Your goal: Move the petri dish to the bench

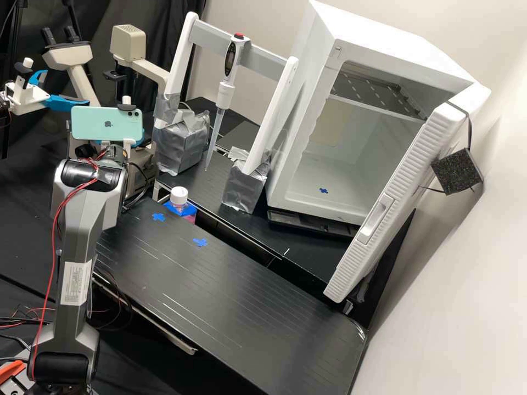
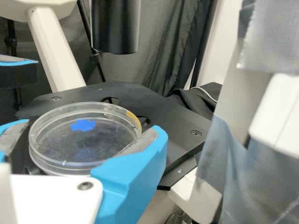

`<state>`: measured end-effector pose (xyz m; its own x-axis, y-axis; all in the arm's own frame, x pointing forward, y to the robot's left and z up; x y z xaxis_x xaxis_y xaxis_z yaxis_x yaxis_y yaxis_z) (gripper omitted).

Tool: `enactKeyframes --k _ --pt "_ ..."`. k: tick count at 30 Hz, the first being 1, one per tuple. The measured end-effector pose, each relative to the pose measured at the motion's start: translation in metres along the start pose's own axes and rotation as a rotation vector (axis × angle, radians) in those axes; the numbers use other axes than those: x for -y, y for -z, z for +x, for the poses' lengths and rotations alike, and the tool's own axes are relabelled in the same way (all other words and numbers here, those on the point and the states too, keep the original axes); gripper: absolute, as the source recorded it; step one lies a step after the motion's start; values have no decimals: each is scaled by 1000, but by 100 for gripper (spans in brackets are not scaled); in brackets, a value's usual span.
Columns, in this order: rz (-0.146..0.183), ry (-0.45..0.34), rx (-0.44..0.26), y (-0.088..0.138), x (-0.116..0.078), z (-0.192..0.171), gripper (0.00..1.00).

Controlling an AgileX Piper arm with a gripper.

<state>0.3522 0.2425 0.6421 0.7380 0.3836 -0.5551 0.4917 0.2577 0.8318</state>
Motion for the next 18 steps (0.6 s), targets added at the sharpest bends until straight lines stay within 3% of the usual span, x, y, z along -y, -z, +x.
enactKeyframes --k 4,18 --pt "-14 6 -5 0 1 0 0" --pt "0 13 -10 2 0 -6 0"
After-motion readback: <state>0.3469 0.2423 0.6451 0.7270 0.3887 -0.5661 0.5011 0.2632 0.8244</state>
